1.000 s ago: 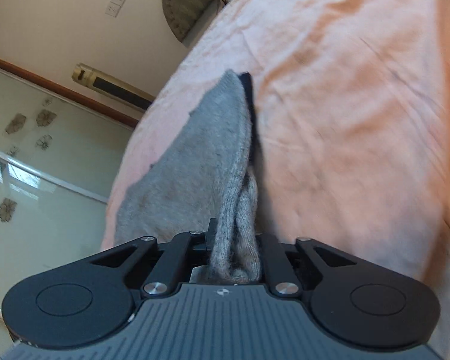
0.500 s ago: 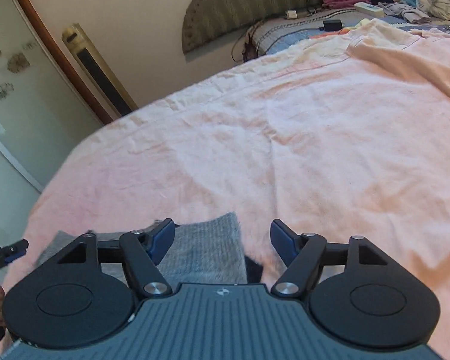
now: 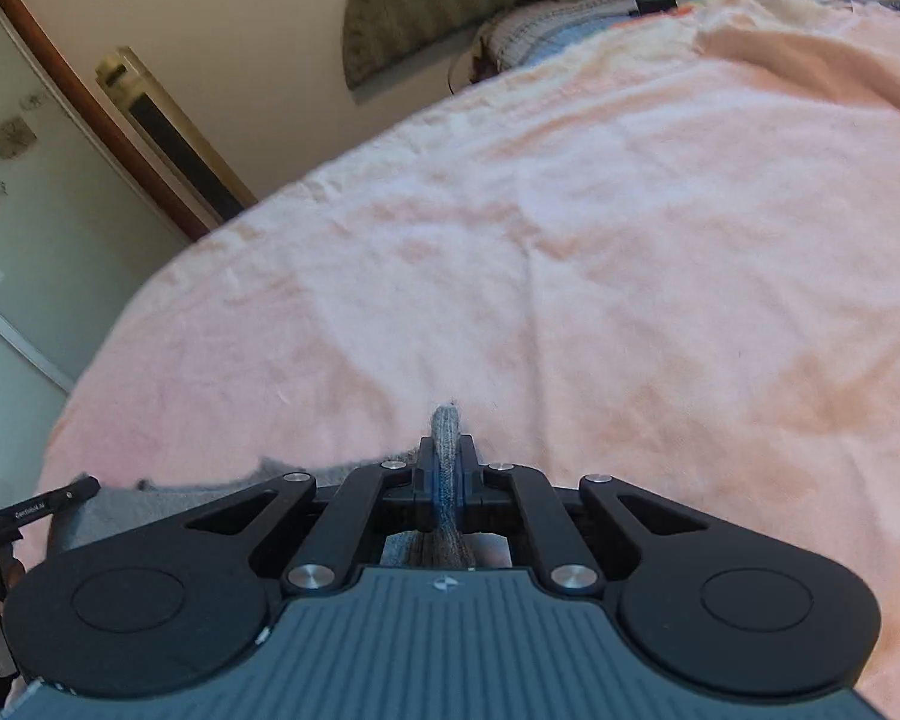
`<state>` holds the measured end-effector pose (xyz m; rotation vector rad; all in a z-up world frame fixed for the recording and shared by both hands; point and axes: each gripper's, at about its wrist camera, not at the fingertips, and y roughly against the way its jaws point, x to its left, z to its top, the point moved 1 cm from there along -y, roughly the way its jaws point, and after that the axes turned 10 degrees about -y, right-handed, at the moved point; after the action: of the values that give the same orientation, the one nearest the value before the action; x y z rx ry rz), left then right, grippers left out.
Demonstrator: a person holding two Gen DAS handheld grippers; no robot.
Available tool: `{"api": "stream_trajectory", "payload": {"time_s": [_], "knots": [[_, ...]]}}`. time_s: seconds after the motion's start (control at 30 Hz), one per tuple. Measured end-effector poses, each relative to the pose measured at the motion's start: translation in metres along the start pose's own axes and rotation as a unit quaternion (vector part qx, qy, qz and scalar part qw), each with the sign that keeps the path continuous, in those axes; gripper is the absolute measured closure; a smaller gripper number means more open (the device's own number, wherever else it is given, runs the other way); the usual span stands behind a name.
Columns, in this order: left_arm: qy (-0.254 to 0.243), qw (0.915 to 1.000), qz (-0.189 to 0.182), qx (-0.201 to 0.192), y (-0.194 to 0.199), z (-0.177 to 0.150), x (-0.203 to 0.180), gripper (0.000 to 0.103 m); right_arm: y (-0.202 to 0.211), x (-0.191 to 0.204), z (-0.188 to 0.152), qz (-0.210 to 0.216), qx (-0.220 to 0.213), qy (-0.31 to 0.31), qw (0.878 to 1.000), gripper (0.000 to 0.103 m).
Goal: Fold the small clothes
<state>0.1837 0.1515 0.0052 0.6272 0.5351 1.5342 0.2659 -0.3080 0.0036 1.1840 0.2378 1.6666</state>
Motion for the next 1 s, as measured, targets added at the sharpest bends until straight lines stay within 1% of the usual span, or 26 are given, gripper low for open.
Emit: {"api": "stream_trajectory", "payload": {"time_s": [0.03, 0.07, 0.1, 0.13, 0.17, 0.2, 0.23, 0.27, 0.3, 0.33, 0.4, 0.47, 0.5, 0.53, 0.57, 0.6, 0.63, 0.67, 0.73, 0.8, 0.83, 0.87, 0.9, 0.93, 0.97, 1.0], "knots": [[0.003, 1.0000, 0.005, -0.002, 0.003, -0.001, -0.001, 0.097, 0.001, 0.001, -0.002, 0.003, -0.002, -0.010, 1.000, 0.091], [0.008, 0.9999, 0.010, -0.002, 0.006, -0.001, -0.001, 0.095, 0.003, 0.002, -0.003, 0.008, -0.005, -0.021, 1.000, 0.085], [0.004, 0.9998, 0.018, -0.007, 0.012, -0.001, -0.003, 0.095, 0.008, 0.003, -0.004, 0.013, -0.008, -0.024, 1.000, 0.082], [-0.001, 0.9994, 0.032, -0.015, 0.021, 0.001, -0.004, 0.094, 0.015, 0.007, -0.005, 0.011, -0.016, -0.018, 1.000, 0.073], [-0.005, 0.9986, 0.046, -0.026, 0.033, 0.002, -0.006, 0.091, 0.025, 0.012, -0.007, -0.001, -0.032, -0.006, 0.999, 0.066], [-0.007, 0.9978, 0.051, -0.043, 0.046, 0.003, -0.009, 0.090, 0.036, 0.022, -0.010, -0.018, -0.052, 0.014, 0.998, 0.066], [-0.002, 0.9972, 0.040, -0.064, 0.059, 0.003, -0.014, 0.082, 0.045, 0.032, -0.014, -0.019, -0.065, 0.029, 0.997, 0.066], [0.000, 0.9967, 0.019, -0.079, 0.068, 0.004, -0.021, 0.063, 0.050, 0.042, -0.019, -0.004, -0.066, 0.041, 0.997, 0.065], [-0.007, 0.9966, 0.004, -0.083, 0.071, 0.004, -0.032, 0.049, 0.048, 0.053, -0.024, 0.007, -0.060, 0.053, 0.997, 0.065], [-0.019, 0.9965, -0.001, -0.081, 0.069, 0.005, -0.046, 0.029, 0.044, 0.064, -0.030, 0.007, -0.054, 0.071, 0.996, 0.062], [-0.058, 0.9960, 0.000, -0.068, 0.054, 0.004, -0.071, 0.029, 0.027, 0.080, -0.041, -0.019, -0.043, 0.115, 0.992, 0.059], [-0.092, 0.9953, 0.023, -0.020, 0.028, -0.003, -0.084, 0.029, 0.003, 0.079, -0.048, -0.060, -0.025, 0.134, 0.989, 0.057], [-0.093, 0.9952, 0.032, -0.004, 0.014, -0.010, -0.080, 0.028, -0.006, 0.072, -0.052, -0.077, -0.030, 0.150, 0.985, 0.057], [-0.071, 0.9970, 0.018, -0.023, 0.015, -0.015, -0.070, 0.024, -0.005, 0.065, -0.057, -0.076, -0.058, 0.178, 0.979, 0.056], [-0.047, 0.9988, 0.002, -0.014, 0.011, -0.016, -0.058, 0.021, -0.003, 0.055, -0.058, -0.073, -0.072, 0.185, 0.977, 0.056], [-0.037, 0.9992, 0.012, -0.011, 0.009, -0.016, -0.052, 0.020, 0.000, 0.046, -0.051, -0.053, -0.071, 0.149, 0.985, 0.056], [-0.033, 0.9993, 0.014, -0.011, 0.007, -0.016, -0.048, 0.016, 0.001, 0.041, -0.047, -0.048, -0.074, 0.129, 0.988, 0.059], [-0.034, 0.9993, 0.015, -0.008, 0.004, -0.014, -0.048, 0.014, 0.000, 0.040, -0.046, -0.049, -0.076, 0.130, 0.987, 0.060], [-0.047, 0.9983, 0.032, -0.007, 0.005, -0.012, -0.053, 0.014, -0.004, 0.050, -0.051, -0.071, -0.077, 0.160, 0.981, 0.058], [-0.063, 0.9957, 0.068, -0.005, 0.022, -0.013, -0.062, 0.015, 0.003, 0.063, -0.057, -0.099, -0.075, 0.179, 0.976, 0.051], [-0.063, 0.9955, 0.070, -0.007, 0.036, -0.016, -0.063, 0.015, 0.013, 0.070, -0.061, -0.109, -0.078, 0.172, 0.976, 0.043], [-0.059, 0.9968, 0.052, -0.015, 0.052, -0.020, -0.063, 0.015, 0.027, 0.076, -0.066, -0.097, -0.086, 0.168, 0.977, 0.037], [-0.049, 0.9980, 0.030, -0.025, 0.067, -0.026, -0.062, 0.014, 0.042, 0.080, -0.073, -0.067, -0.097, 0.165, 0.979, 0.033], [-0.039, 0.9987, 0.011, -0.031, 0.080, -0.033, -0.062, 0.014, 0.055, 0.084, -0.082, -0.040, -0.105, 0.160, 0.981, 0.019], [-0.035, 0.9989, -0.004, -0.029, 0.087, -0.041, -0.064, 0.014, 0.061, 0.087, -0.090, -0.020, -0.103, 0.155, 0.982, 0.003], [-0.037, 0.9991, -0.015, -0.018, 0.087, -0.048, -0.067, 0.014, 0.060, 0.089, -0.098, -0.011, -0.090, 0.156, 0.984, 0.000]]}}
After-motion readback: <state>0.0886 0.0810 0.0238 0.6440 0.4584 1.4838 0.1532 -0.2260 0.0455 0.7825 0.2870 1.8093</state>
